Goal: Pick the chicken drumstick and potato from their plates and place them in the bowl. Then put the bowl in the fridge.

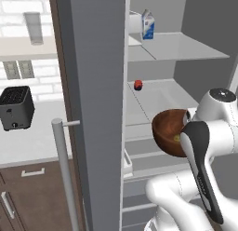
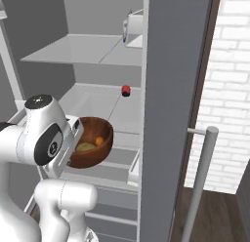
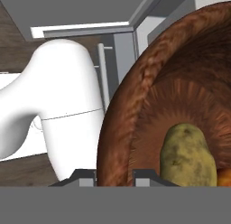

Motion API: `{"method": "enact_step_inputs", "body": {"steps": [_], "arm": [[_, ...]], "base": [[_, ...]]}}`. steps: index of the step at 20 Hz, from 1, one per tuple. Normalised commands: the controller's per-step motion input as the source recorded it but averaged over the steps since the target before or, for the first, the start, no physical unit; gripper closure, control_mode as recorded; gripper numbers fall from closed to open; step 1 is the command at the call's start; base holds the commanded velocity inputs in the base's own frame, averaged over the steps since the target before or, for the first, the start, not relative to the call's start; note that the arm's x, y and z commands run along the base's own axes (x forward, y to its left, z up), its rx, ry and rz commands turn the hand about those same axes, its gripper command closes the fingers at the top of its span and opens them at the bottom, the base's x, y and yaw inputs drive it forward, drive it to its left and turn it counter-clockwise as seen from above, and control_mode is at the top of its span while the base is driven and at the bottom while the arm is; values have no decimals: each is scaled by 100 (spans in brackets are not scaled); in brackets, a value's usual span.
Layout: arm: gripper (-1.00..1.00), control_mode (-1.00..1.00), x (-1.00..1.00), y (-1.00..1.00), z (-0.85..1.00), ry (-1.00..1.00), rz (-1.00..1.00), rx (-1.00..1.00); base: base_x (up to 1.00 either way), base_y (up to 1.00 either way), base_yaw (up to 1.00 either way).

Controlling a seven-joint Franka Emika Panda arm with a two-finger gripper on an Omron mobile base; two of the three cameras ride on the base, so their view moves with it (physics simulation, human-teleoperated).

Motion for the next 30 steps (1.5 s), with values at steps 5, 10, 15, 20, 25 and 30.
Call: {"method": "enact_step_inputs", "body": {"steps": [5, 10, 15, 20, 25, 30], "arm": [[100, -100, 6, 0, 0, 0, 0, 0], [100, -100, 57, 0, -2, -8, 7, 1], [100, -100, 82, 0, -19, -13, 1, 0], [100, -100, 100, 0, -9, 0, -3, 0], [100, -100, 99, 0, 0, 0, -6, 3], [100, -100, 98, 0, -4, 6, -2, 4]], "base": [[0, 0, 0], [0, 0, 0], [0, 0, 0], [0, 0, 0], [0, 0, 0], [0, 0, 0]]}}
